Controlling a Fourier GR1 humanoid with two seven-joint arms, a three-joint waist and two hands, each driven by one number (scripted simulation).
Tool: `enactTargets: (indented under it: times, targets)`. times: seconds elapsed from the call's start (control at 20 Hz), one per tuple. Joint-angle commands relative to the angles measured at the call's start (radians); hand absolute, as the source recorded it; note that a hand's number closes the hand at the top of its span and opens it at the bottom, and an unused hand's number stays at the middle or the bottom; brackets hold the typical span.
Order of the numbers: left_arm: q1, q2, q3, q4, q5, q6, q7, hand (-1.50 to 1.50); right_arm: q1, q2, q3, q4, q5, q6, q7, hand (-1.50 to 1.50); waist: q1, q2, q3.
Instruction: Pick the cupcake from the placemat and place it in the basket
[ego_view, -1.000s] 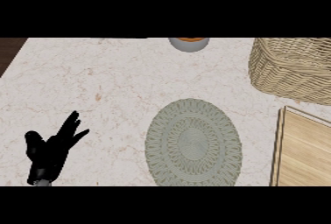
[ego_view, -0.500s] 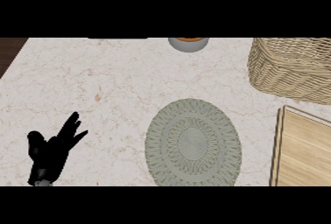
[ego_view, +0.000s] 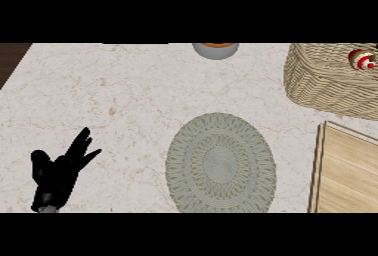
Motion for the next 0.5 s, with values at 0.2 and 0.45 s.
enactTargets:
  times: [0.2, 0.45]
  targets:
    - [0.048, -0.008, -0.006, 0.092, -0.014, -0.008, 0.046, 0.0, -0.04, -0.08, -0.038, 0.051, -0.016, 0.035, -0.074, -1.5, -0.007, 0.007, -0.014]
    - [0.089, -0.004, 0.004, 0.1, 0.003, -0.042, 0.02, 0.0, 0.01, -0.069, -0.127, 0.024, -0.087, -0.039, -0.114, -1.5, -0.021, 0.002, -0.015]
